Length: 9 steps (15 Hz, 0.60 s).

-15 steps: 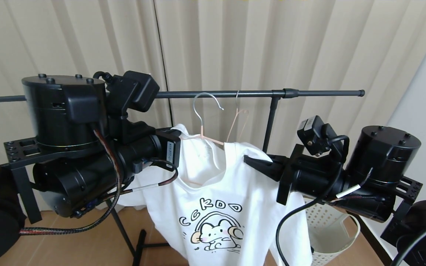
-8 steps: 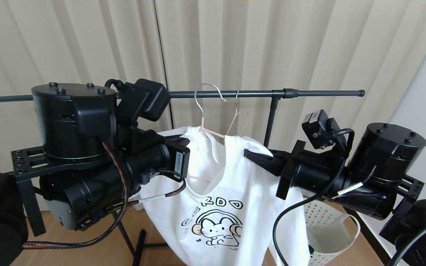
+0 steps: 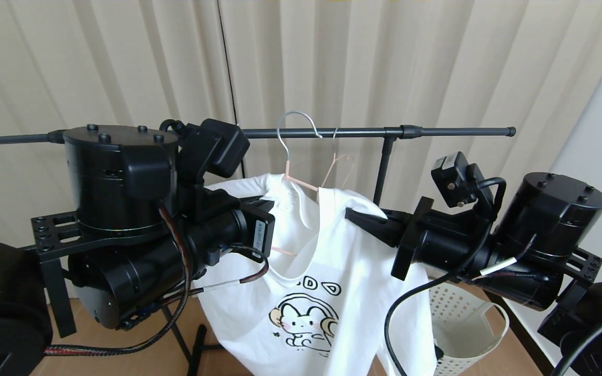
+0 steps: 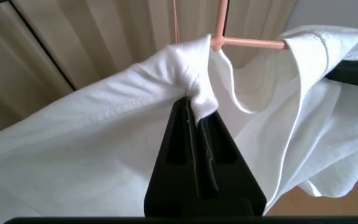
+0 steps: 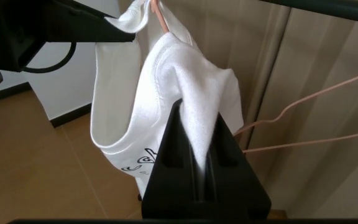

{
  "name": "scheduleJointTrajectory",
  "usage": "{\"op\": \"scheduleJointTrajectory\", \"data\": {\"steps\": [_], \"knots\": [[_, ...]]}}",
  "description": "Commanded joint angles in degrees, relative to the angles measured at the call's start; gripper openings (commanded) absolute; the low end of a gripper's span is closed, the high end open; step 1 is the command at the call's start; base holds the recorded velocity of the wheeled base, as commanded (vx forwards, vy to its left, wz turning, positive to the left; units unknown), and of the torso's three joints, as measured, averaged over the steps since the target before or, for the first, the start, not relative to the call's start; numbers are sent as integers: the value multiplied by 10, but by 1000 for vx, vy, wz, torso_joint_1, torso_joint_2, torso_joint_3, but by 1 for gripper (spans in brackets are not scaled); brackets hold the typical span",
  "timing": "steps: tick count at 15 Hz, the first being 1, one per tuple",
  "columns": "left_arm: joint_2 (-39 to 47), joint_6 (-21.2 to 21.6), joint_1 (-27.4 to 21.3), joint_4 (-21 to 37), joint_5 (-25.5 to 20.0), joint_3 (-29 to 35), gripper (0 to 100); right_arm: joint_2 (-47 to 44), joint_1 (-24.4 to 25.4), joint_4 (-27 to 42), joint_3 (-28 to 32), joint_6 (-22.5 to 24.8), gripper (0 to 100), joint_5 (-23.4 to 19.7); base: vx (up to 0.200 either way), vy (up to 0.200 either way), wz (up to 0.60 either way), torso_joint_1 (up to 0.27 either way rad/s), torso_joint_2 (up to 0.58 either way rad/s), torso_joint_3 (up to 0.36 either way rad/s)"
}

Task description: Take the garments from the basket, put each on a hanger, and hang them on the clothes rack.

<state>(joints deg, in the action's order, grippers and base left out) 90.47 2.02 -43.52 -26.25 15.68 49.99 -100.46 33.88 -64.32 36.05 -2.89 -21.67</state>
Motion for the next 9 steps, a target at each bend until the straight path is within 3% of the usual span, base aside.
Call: {"op": "scheduleJointTrajectory", "data": {"steps": [1,9], "knots": [[10,-1,-4,0,2,1,0,6,0,-5,-2,0,0,0,0,0,0,0,0,0],[30,-2,-4,-1,3,5,0,16,2,-21,-10,0,0,0,0,0,0,0,0,0]]}}
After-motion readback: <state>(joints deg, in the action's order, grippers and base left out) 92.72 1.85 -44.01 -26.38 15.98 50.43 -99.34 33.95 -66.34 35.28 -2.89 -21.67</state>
